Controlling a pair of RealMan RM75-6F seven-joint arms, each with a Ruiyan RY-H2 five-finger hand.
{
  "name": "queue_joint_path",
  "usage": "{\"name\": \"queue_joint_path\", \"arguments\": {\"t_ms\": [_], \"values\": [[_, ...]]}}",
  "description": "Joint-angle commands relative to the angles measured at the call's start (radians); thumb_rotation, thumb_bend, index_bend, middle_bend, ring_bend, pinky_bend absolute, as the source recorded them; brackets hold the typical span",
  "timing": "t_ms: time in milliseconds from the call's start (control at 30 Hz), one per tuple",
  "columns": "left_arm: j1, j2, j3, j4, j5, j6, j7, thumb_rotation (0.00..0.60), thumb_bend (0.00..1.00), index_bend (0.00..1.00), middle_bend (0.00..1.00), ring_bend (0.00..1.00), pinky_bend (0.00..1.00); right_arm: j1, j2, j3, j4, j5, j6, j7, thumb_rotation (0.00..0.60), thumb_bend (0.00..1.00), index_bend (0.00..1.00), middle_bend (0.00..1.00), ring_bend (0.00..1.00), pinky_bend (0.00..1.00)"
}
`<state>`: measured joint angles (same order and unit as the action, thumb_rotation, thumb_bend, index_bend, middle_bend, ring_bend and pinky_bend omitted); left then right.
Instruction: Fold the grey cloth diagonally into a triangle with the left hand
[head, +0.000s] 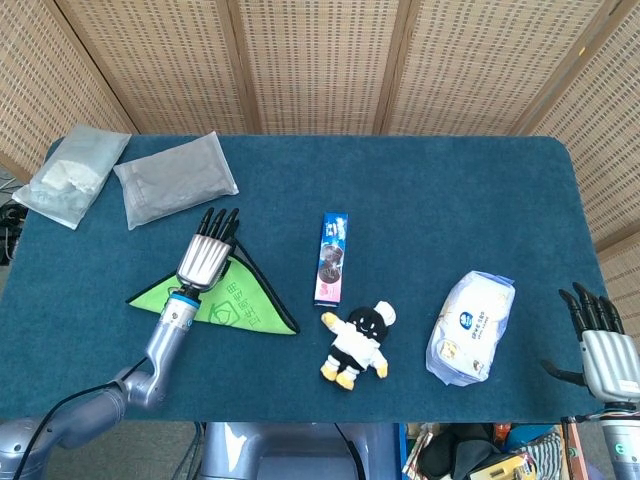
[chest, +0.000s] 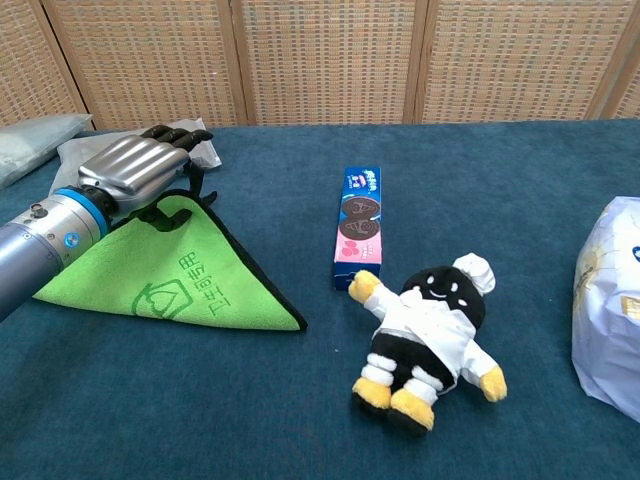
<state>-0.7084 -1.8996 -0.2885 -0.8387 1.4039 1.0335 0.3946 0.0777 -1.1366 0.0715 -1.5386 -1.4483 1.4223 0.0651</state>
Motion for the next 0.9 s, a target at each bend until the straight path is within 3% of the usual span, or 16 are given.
{"name": "queue_joint_path", "arguments": {"t_ms": [33, 900], "values": [[-0.018, -0.013, -0.003, 0.026, -0.015, -0.012, -0.002, 0.600, 0.47, 0.68, 0.00, 0.00, 0.00, 0.000, -0.001, 0.001, 0.002, 0.003, -0.002, 0.001, 0.600, 0.00, 0.00, 0.00, 0.00, 0.00], [-0.115, -0.112, -0.015, 0.228, -0.111, -0.078, -0.031, 0.600, 0.47, 0.68, 0.00, 0.00, 0.00, 0.004, -0.007, -0.002, 0.006, 0.003, -0.008, -0.002, 0.600, 0.00, 0.00, 0.00, 0.00, 0.00]]}}
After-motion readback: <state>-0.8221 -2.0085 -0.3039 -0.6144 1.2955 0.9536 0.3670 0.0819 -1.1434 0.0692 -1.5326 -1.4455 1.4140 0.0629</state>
